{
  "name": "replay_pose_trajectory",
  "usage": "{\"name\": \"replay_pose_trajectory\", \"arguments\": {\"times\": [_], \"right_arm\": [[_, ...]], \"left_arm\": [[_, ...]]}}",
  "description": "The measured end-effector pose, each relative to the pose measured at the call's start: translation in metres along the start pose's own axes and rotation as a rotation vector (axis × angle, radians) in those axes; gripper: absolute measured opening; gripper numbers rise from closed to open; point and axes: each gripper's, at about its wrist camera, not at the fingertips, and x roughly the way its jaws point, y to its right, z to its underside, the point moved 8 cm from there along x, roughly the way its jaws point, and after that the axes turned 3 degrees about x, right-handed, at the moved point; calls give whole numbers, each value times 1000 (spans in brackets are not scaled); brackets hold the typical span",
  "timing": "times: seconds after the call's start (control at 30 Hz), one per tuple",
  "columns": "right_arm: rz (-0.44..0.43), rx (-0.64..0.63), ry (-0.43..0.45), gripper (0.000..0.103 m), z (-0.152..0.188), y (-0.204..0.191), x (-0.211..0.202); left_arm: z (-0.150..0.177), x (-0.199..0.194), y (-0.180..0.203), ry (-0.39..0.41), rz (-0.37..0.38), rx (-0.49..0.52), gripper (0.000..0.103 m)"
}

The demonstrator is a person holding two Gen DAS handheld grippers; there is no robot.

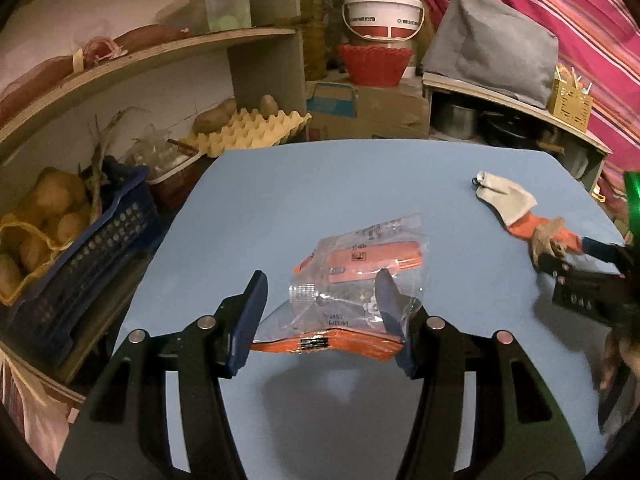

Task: Collect trash
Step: 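Grasp the clear orange-trimmed plastic bag with the left tool while the right tool grasps the crumpled paper bag, then carry the plastic bag and paper bag over the basket with both tools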

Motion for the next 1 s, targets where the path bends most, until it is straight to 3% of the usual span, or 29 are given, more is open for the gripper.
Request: {"name": "replay_pose_trajectory", "arguments": {"times": [0.07, 0.33, 0.5, 0.67, 1.0], "right_arm": [[-22, -9, -14, 55, 3, -4, 2], [-48, -35, 59, 54, 0, -4, -28], [-39, -37, 94, 54, -2, 22, -55], [-4, 20, 114, 54, -1, 84, -78], [56, 201, 153, 54, 9, 222, -120]], "left_arm": [[5, -2, -3, -2, -1, 2, 55], [0, -20, 4, 31, -2, 14, 55], [-13, -38, 29, 69, 32, 13, 55], [-23, -53, 67, 104, 45, 52, 55], [-42, -79, 183, 142, 150, 127, 55]]}}
